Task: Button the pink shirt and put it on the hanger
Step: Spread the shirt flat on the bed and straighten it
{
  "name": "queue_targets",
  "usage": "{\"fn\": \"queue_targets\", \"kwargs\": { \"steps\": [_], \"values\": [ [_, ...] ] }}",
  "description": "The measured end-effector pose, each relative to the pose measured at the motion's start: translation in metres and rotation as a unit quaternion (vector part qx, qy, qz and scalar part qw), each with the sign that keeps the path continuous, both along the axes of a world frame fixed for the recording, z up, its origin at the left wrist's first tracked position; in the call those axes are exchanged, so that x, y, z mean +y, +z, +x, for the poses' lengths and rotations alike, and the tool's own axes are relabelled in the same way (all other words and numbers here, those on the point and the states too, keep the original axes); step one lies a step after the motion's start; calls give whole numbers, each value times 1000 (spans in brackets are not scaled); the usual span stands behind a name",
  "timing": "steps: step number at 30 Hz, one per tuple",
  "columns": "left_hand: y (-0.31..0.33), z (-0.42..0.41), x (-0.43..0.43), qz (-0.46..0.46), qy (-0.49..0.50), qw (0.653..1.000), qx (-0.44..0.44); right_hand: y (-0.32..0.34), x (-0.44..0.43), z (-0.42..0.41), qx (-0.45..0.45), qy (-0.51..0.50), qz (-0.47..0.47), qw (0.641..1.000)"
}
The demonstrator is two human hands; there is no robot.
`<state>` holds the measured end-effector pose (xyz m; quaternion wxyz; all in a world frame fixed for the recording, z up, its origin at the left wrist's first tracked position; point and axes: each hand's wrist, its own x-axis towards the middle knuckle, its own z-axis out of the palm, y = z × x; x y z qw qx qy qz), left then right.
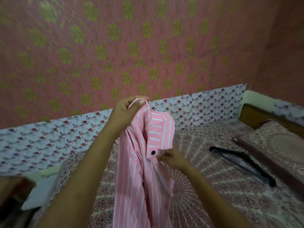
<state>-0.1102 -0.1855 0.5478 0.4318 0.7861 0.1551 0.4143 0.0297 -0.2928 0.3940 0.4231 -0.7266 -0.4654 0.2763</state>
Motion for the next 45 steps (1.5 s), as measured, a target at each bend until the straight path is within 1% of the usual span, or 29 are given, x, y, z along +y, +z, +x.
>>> {"fn": "queue_targets", "kwargs": {
  "steps": [1, 4, 6, 7, 8, 10, 11, 15, 18, 21, 24, 26, 28, 30, 31, 33, 34, 35, 36, 37, 38, 39, 40, 41, 42, 43, 45],
  "values": [
    [10, -4, -6, 9, 7, 1000, -5, 4, -9, 5, -26, -26, -2, 999],
    [35, -13, -24, 25, 25, 999, -9, 25, -43, 30, 3, -119, 14, 993],
    [49, -20, -45, 37, 27, 999, -11, 43, -70, 40, -29, -131, 40, 990],
    [55, -21, -58, 46, 20, 999, -10, 50, -81, 41, -37, -111, 51, 992],
    [62, -21, -74, 55, 6, 998, -6, 60, -95, 36, -26, -79, 59, 995],
    [74, -17, -110, 74, -21, 997, -1, 69, -116, 21, 17, -9, 49, 999],
    [79, -16, -125, 81, -33, 996, -2, 72, -123, 14, 28, 9, 35, 999],
    [94, -19, -176, 106, -58, 993, -13, 74, -156, -8, 53, 39, -12, 998],
    [100, -22, -199, 104, -49, 993, -41, 76, -184, -14, 85, 80, -8, 993],
    [102, -24, -214, 104, -32, 993, -52, 78, -208, -18, 32, 93, -6, 995],
    [106, -28, -219, 132, 13, 991, -29, 80, -222, -14, -2, 19, 22, 1000],
    [108, -34, -213, 155, 80, 985, -19, 87, -231, -1, 1, -87, 73, 994],
    [109, -39, -205, 174, 152, 973, -8, 105, -241, 16, 7, -178, 120, 977],
    [109, -40, -197, 205, 202, 958, 5, 132, -251, 28, 29, -219, 146, 964],
    [109, -40, -195, 219, 226, 949, 12, 147, -256, 32, 52, -223, 155, 961],
    [114, -39, -191, 230, 268, 936, 7, 180, -272, 27, 126, -182, 183, 958],
    [120, -39, -190, 227, 282, 932, -1, 198, -282, 20, 174, -123, 198, 957],
    [123, -40, -192, 225, 289, 931, -6, 208, -293, 12, 225, -37, 210, 951],
    [131, -39, -193, 219, 283, 934, -13, 219, -301, 3, 264, 55, 235, 934],
    [136, -39, -194, 215, 269, 939, -21, 224, -304, -5, 284, 127, 257, 915],
    [141, -39, -197, 211, 256, 943, -29, 225, -302, -14, 291, 168, 272, 902],
    [145, -39, -199, 201, 243, 948, -42, 219, -295, -18, 262, 156, 294, 906],
    [148, -39, -201, 188, 230, 953, -58, 208, -284, -24, 185, 97, 314, 926],
    [151, -38, -203, 175, 218, 957, -77, 195, -271, -27, 93, 4, 327, 941],
    [150, -39, -202, 166, 205, 960, -91, 176, -258, -32, 18, -60, 321, 945],
    [150, -39, -201, 159, 192, 963, -103, 157, -245, -35, -22, -97, 306, 947],
    [146, -40, -195, 146, 160, 970, -109, 123, -223, -41, -35, -135, 252, 958]
  ]
}}
